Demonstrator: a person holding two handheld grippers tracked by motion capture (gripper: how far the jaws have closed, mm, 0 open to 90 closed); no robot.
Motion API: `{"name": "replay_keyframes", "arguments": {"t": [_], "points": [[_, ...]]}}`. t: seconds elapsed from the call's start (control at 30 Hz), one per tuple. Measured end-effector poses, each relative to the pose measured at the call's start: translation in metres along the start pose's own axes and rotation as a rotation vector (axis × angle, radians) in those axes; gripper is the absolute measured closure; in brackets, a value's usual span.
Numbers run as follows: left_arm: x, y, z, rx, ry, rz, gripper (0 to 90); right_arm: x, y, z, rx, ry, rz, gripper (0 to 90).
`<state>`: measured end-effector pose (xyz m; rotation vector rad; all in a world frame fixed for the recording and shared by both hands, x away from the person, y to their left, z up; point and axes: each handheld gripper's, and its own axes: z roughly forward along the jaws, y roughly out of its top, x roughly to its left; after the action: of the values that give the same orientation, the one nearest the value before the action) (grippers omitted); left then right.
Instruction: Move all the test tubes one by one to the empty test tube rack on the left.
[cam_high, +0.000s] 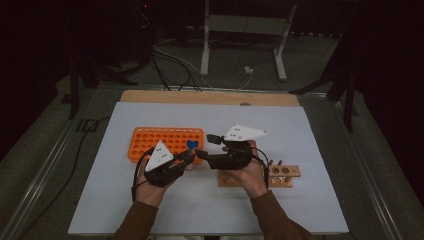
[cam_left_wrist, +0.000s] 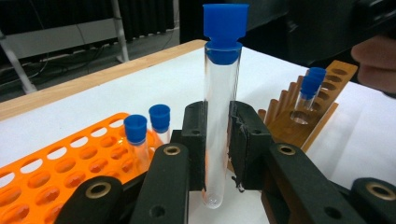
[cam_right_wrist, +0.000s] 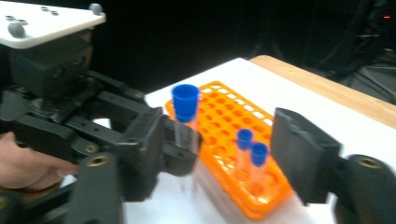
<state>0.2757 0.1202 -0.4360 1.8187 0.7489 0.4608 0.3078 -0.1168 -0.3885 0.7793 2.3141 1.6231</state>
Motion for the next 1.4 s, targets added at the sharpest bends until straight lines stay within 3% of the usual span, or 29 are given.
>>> {"name": "replay_keyframes", "arguments": {"t": [0.33, 0.57, 1.0, 1.4], "points": [[0.004, -0.002, -0.001, 0.015, 0.029, -0.013, 78.1, -0.018, -0.006, -0.018, -0.001, -0.079, 0.041, 14.1], [0.01, -0.003, -0.004, 0.01, 0.054, -0.029, 78.1, -0.029, -0.014, -0.033, -0.004, -0.103, 0.048, 3.7], [0.032, -0.007, -0.009, -0.024, 0.118, -0.06, 78.1, -0.048, -0.033, -0.068, -0.018, -0.177, 0.07, 0.0], [0.038, -0.008, 0.001, -0.057, 0.143, -0.068, 78.0, -0.064, -0.05, -0.091, -0.039, -0.224, 0.106, 0.0]]}}
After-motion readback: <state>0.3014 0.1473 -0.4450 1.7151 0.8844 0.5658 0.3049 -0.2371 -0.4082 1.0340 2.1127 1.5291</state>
